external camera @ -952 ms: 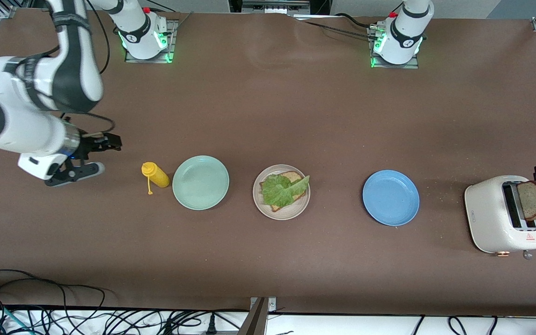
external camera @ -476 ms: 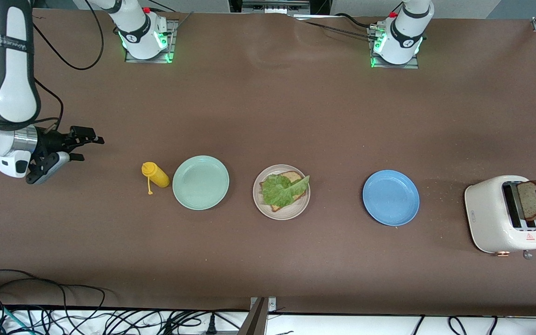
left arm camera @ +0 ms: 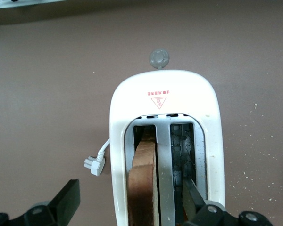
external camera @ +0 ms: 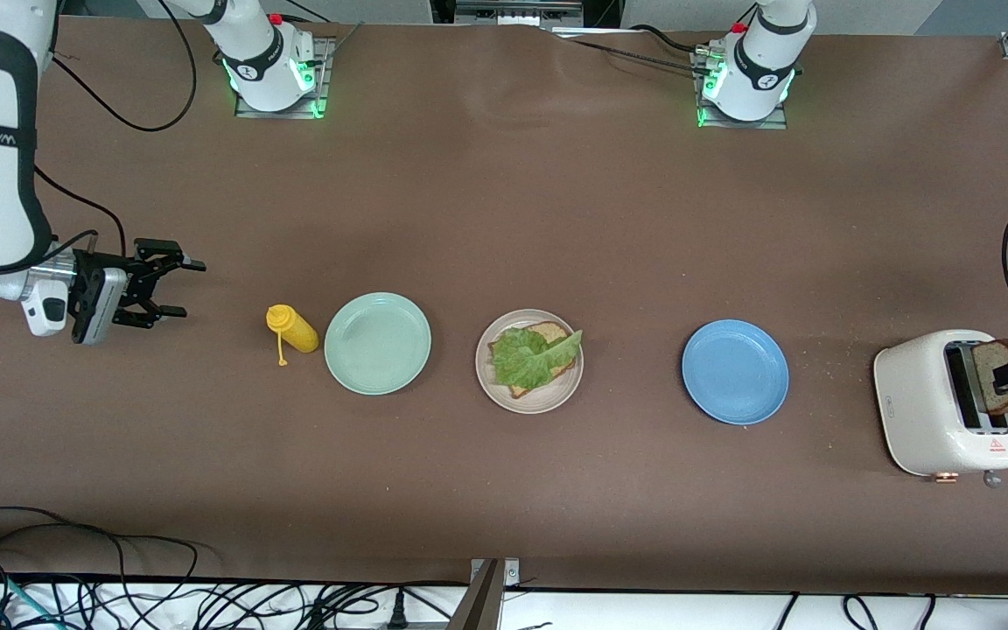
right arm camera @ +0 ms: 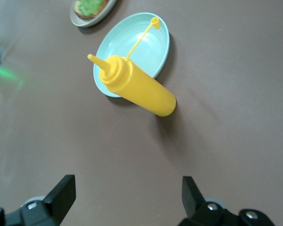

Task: Make sandwich on beige plate with both arms
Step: 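Move the right gripper back toward the yellow bottle, then grasp the yellow bottle with the right gripper while the left gripper grasps bread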

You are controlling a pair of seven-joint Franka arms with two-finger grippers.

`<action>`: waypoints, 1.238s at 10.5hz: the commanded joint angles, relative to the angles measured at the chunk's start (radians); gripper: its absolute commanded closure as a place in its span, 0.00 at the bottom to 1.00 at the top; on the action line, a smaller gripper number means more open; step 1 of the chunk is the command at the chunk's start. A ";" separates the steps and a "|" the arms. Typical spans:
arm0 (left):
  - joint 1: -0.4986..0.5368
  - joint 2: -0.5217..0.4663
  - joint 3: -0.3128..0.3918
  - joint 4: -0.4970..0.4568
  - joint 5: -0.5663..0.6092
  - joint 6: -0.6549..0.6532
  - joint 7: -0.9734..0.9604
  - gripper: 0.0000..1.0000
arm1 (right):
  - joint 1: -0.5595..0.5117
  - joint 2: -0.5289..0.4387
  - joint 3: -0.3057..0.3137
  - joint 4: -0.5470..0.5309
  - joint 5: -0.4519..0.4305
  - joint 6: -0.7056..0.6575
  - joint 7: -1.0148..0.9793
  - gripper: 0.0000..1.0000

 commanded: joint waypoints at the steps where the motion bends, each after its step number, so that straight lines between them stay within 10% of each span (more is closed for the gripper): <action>1: 0.019 0.001 -0.013 0.002 -0.025 0.006 0.019 0.10 | -0.049 0.094 0.011 0.006 0.168 -0.068 -0.219 0.00; 6: 0.025 0.001 -0.013 -0.001 -0.025 0.004 0.019 0.88 | -0.049 0.282 0.031 0.015 0.534 -0.205 -0.586 0.00; 11: 0.023 0.003 -0.013 0.007 -0.025 0.003 0.009 1.00 | -0.056 0.352 0.120 0.021 0.690 -0.230 -0.799 0.00; 13: 0.022 -0.005 -0.016 0.016 -0.023 -0.008 0.011 1.00 | -0.079 0.370 0.163 0.041 0.726 -0.230 -0.850 0.16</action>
